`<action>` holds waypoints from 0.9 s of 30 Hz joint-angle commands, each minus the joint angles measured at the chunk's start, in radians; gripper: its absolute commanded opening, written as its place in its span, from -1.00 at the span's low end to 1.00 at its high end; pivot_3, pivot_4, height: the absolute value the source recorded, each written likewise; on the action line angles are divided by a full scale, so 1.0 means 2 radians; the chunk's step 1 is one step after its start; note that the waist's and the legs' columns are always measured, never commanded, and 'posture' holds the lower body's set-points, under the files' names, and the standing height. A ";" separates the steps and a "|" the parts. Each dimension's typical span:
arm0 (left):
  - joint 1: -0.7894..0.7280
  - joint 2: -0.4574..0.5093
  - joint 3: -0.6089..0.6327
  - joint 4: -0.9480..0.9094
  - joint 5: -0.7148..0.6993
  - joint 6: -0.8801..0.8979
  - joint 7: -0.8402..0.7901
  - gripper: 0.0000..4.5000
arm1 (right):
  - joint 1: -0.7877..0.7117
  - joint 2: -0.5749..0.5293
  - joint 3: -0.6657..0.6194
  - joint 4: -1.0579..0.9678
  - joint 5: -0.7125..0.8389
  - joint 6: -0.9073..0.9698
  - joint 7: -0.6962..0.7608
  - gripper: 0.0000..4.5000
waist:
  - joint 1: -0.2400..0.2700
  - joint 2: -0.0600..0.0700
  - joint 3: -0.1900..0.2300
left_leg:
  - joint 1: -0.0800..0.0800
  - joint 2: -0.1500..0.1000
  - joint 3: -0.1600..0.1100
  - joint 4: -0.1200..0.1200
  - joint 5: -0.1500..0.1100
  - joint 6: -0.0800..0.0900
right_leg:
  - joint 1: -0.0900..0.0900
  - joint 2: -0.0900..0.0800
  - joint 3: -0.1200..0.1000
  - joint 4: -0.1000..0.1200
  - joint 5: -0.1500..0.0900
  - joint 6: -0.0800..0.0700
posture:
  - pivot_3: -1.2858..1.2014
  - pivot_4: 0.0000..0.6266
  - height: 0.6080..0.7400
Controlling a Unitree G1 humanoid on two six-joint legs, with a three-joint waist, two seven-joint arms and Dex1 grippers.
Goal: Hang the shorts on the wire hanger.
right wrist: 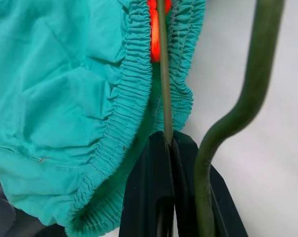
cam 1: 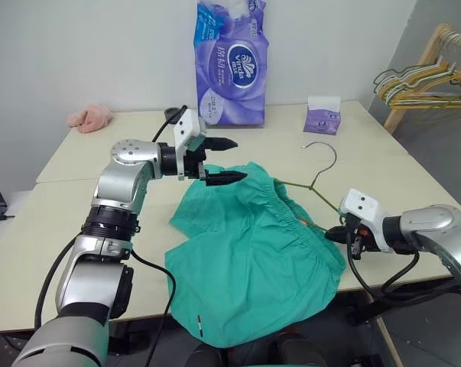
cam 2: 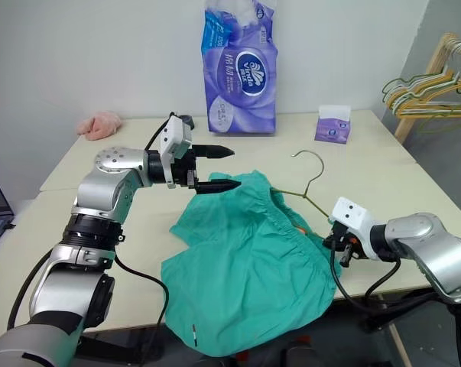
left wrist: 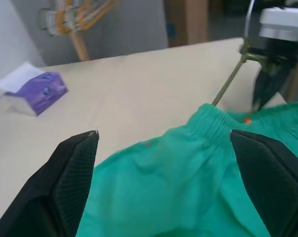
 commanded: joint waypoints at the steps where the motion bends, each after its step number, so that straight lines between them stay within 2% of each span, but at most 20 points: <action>1: -0.023 0.012 -0.033 -0.008 0.016 -0.031 -0.068 0.99 | -0.006 -0.013 0.013 -0.035 -0.024 -0.035 0.007 -1.00 | -0.001 0.000 0.000 | 0.000 0.000 0.000 0.000 0.000 0.000 | 0.000 0.000 0.000 0.000 0.000 0.000 | -0.10 -0.91 1.00; 4: -0.021 0.015 -0.054 -0.003 0.031 -0.057 -0.098 0.99 | -0.009 -0.017 0.020 -0.041 -0.034 -0.046 0.012 -1.00 | -0.005 0.000 0.000 | 0.000 0.000 0.000 0.000 0.000 0.000 | 0.000 0.000 0.000 0.000 0.000 0.000 | -0.11 -0.92 1.00; 12: -0.012 0.002 -0.084 0.034 0.068 -0.121 -0.116 0.99 | -0.019 -0.022 0.024 -0.059 -0.051 -0.059 0.021 -1.00 | -0.012 0.000 0.000 | 0.000 0.000 0.000 0.000 0.000 0.000 | 0.000 0.000 0.000 0.000 0.000 0.000 | -0.12 -0.91 1.00; 19: -0.003 -0.013 -0.087 0.044 0.066 -0.114 -0.125 0.99 | -0.027 -0.020 0.023 -0.067 -0.055 -0.059 0.024 -1.00 | -0.014 0.000 0.000 | 0.000 0.000 0.000 0.000 0.000 0.000 | 0.000 0.000 0.000 0.000 0.000 0.000 | -0.13 -0.91 1.00; 23: -0.003 -0.019 -0.087 0.052 0.065 -0.106 -0.129 0.62 | -0.027 -0.018 0.021 -0.072 -0.055 -0.061 0.025 -1.00 | -0.014 0.000 0.000 | 0.000 0.000 0.000 0.000 0.000 0.000 | 0.000 0.000 0.000 0.000 0.000 0.000 | -0.13 -0.90 1.00; 27: 0.002 -0.018 -0.088 0.048 0.065 -0.105 -0.133 0.07 | -0.026 -0.017 0.020 -0.077 -0.057 -0.067 0.027 -1.00 | -0.014 0.000 0.000 | 0.000 0.000 0.000 0.000 0.000 0.000 | 0.000 0.000 0.000 0.000 0.000 0.000 | -0.13 -0.89 1.00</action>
